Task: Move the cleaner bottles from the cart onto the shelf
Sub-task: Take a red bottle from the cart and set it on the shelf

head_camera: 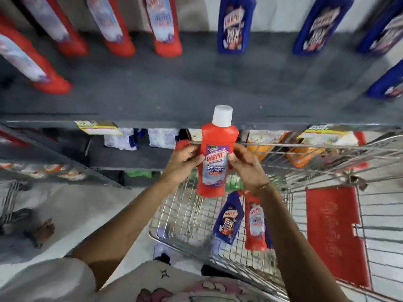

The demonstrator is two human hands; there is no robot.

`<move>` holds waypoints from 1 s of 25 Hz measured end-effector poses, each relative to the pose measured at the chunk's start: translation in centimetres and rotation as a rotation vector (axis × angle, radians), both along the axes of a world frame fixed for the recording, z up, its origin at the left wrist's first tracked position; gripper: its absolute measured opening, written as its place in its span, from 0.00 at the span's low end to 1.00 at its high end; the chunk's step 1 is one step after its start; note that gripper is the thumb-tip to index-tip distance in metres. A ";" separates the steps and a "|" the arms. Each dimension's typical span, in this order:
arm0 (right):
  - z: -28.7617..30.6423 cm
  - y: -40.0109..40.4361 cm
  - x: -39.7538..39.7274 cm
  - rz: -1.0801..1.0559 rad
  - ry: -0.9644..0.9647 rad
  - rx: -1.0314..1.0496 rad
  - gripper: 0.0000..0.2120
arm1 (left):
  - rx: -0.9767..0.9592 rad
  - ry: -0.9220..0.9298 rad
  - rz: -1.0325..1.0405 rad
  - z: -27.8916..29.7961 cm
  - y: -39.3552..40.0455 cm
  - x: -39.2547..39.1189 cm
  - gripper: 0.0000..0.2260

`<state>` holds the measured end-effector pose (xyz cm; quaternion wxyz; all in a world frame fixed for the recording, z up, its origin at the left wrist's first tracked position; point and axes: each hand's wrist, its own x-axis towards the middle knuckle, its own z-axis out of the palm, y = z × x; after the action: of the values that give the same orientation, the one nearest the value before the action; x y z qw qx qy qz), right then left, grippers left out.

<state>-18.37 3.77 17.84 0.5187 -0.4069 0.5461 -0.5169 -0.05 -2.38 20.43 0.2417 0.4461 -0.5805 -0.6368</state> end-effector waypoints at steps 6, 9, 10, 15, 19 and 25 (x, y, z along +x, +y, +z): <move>9.3 -5.7 4.5 0.018 0.066 -0.216 0.13 | -0.223 0.130 -0.024 9.0 -4.8 6.2 0.12; 12.0 -9.2 8.1 0.048 0.081 -0.280 0.14 | -0.322 0.121 0.062 11.6 -7.6 9.5 0.13; 12.5 -10.4 9.4 0.062 0.077 -0.297 0.14 | -0.342 0.112 0.084 12.1 -8.5 10.6 0.14; 13.9 -16.8 15.3 0.086 0.053 -0.328 0.18 | -0.400 0.091 0.141 13.6 -13.8 16.4 0.15; 14.4 -22.2 19.7 0.085 0.076 -0.343 0.19 | -0.418 0.085 0.204 14.4 -18.1 19.9 0.16; 14.0 -26.9 22.2 0.084 0.072 -0.301 0.19 | -0.372 0.124 0.238 13.3 -22.8 22.0 0.17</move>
<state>3.86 -23.10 31.88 0.4531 -0.5206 0.4635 -0.5558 21.92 -25.15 33.69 0.4284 0.4194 -0.6154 -0.5118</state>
